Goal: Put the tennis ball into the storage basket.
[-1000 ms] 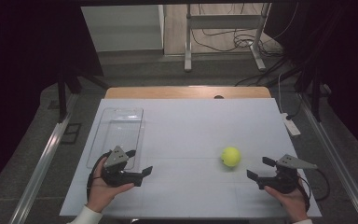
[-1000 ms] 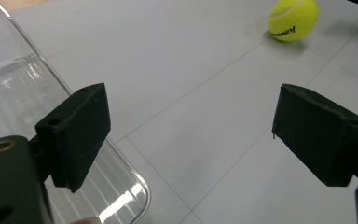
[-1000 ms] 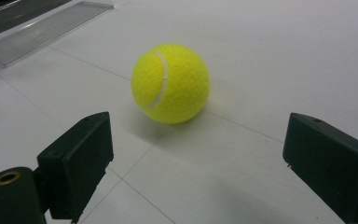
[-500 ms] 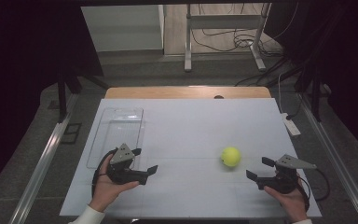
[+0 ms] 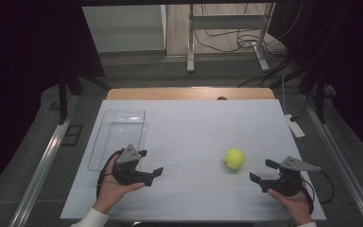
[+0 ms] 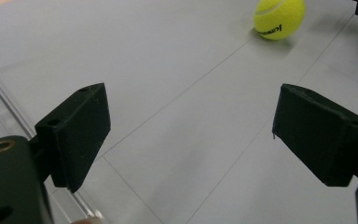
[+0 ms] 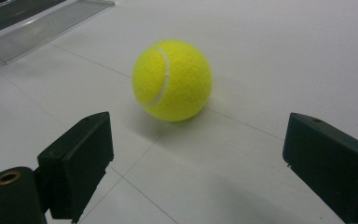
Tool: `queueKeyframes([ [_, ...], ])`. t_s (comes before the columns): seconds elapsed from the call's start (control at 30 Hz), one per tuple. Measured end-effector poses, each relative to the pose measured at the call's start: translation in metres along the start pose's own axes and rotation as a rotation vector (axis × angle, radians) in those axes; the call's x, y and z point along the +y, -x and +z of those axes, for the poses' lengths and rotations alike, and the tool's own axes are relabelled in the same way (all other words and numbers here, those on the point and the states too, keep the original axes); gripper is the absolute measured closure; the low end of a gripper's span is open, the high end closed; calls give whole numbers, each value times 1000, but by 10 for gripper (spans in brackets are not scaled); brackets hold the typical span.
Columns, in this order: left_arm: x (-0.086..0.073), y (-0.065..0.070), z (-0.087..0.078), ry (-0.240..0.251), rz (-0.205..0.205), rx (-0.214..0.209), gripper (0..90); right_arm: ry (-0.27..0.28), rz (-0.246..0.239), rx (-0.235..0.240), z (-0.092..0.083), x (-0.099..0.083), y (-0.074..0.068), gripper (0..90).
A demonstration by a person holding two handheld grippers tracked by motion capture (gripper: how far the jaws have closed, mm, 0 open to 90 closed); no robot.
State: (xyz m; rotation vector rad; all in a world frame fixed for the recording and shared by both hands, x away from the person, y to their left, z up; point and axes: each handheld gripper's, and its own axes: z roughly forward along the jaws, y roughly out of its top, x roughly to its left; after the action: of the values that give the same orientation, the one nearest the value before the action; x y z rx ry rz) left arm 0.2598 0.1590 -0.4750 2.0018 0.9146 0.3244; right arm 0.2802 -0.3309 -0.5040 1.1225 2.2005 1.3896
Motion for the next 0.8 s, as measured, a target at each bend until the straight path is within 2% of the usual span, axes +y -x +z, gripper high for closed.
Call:
queueKeyframes([
  [0.33, 5, 4, 10, -28, 4, -18, 118, -2, 0, -2, 0, 0, 0, 86],
  [0.8, 16, 14, 27, -57, 30, -51, 117, -7, -3, 0, 0, -1, 0, 86],
])
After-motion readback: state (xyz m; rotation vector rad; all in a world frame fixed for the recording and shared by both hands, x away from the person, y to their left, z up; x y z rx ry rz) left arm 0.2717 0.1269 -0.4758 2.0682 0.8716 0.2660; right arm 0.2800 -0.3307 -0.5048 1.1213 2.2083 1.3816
